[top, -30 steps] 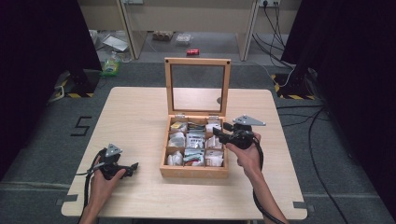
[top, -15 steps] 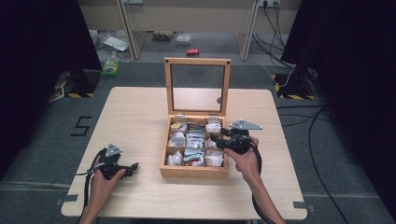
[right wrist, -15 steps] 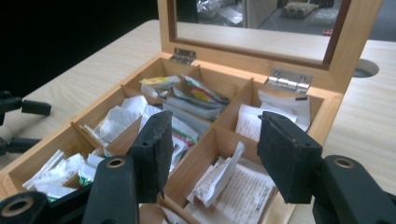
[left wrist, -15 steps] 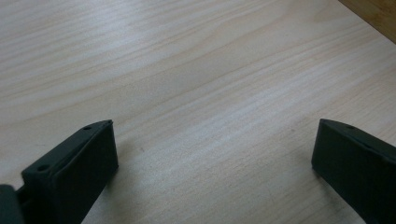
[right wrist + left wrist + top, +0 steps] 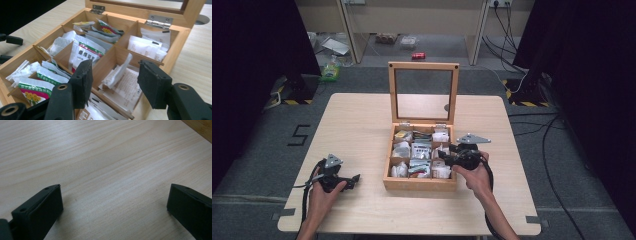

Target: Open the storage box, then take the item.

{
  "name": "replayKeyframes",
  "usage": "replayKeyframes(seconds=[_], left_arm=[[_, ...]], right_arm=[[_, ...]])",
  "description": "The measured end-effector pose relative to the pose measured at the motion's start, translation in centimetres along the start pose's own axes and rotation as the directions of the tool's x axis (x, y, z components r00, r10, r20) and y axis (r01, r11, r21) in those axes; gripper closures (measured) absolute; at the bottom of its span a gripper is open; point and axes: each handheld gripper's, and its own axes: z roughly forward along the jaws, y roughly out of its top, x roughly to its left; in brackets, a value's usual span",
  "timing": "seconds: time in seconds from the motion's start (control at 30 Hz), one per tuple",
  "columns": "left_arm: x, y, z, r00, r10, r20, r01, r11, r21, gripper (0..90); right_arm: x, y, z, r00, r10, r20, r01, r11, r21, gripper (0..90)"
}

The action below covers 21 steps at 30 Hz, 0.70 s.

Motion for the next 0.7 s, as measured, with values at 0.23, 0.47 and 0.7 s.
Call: replayKeyframes(seconds=[0.23, 0.47, 0.7], left_arm=[[-0.04, -0.02, -0.02, 1.0000, 0.004, -0.003, -0.004, 1.0000, -0.002, 0.1], [-0.02, 0.00, -0.01, 1.0000, 0.001, -0.001, -0.001, 1.0000, -0.001, 0.0], [-0.05, 0.09, 0.07, 0.9999, 0.010, 0.002, -0.010, 0.9999, 0.000, 0.0]], right_arm=[[-0.27, -0.04, 0.18, 0.9999, 0.013, 0.004, -0.013, 1.000, 0.000, 47.9], [-0.27, 0.04, 0.52, 1.0000, -0.003, 0.007, 0.003, 1.000, 0.003, 51.5], [-0.48, -0.02, 0.18, 0.9996, 0.014, 0.022, -0.014, 1.000, -0.001, 56.0]])
